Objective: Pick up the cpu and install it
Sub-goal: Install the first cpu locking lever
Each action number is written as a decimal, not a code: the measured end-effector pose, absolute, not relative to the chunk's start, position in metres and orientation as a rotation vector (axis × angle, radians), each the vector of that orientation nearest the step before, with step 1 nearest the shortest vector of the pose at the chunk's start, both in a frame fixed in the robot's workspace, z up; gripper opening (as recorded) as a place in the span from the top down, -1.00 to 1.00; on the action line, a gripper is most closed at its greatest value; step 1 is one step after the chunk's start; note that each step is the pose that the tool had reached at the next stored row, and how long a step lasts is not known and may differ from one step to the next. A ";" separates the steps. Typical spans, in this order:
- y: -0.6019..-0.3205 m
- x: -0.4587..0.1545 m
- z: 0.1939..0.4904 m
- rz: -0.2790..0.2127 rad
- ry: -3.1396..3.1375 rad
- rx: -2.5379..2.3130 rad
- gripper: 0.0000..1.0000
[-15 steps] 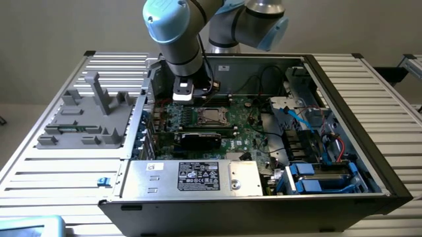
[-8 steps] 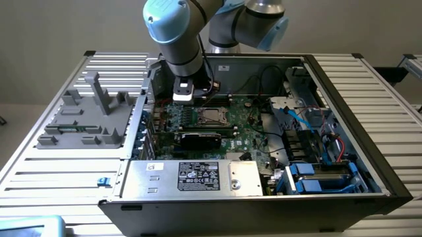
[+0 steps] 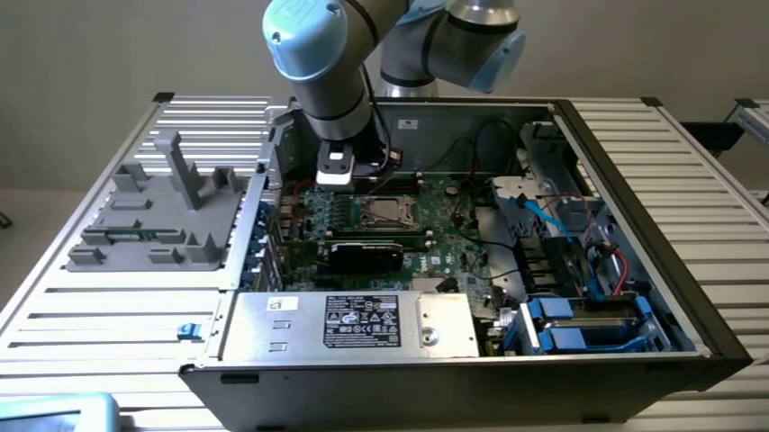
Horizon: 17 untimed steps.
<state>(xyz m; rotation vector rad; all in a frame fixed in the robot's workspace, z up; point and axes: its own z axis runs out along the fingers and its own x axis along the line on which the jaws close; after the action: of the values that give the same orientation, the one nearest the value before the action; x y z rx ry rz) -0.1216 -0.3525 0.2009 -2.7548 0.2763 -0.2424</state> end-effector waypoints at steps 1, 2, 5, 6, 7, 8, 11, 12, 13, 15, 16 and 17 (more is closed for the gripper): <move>-0.353 -0.121 0.201 -0.242 0.277 -2.755 0.79; -0.353 -0.121 0.201 -0.242 0.277 -2.755 0.79; -0.353 -0.121 0.200 -0.243 0.278 -2.755 0.79; -0.352 -0.120 0.199 -0.243 0.278 -2.755 0.79; -0.352 -0.120 0.199 -0.243 0.279 -2.755 0.79; -0.353 -0.120 0.198 -0.243 0.279 -2.755 0.79; -0.353 -0.121 0.198 -0.243 0.280 -2.755 0.79; -0.353 -0.121 0.198 -0.243 0.280 -2.755 0.79; -0.352 -0.121 0.198 -0.243 0.280 -2.754 0.79; -0.352 -0.121 0.198 -0.243 0.280 -2.754 0.79; -0.352 -0.121 0.198 -0.243 0.280 -2.754 0.79; -0.352 -0.121 0.198 -0.243 0.281 -2.753 0.79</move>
<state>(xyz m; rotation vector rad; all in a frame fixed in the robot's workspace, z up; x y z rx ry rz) -0.1207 -0.3522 0.1976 -2.7529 0.2807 -0.2429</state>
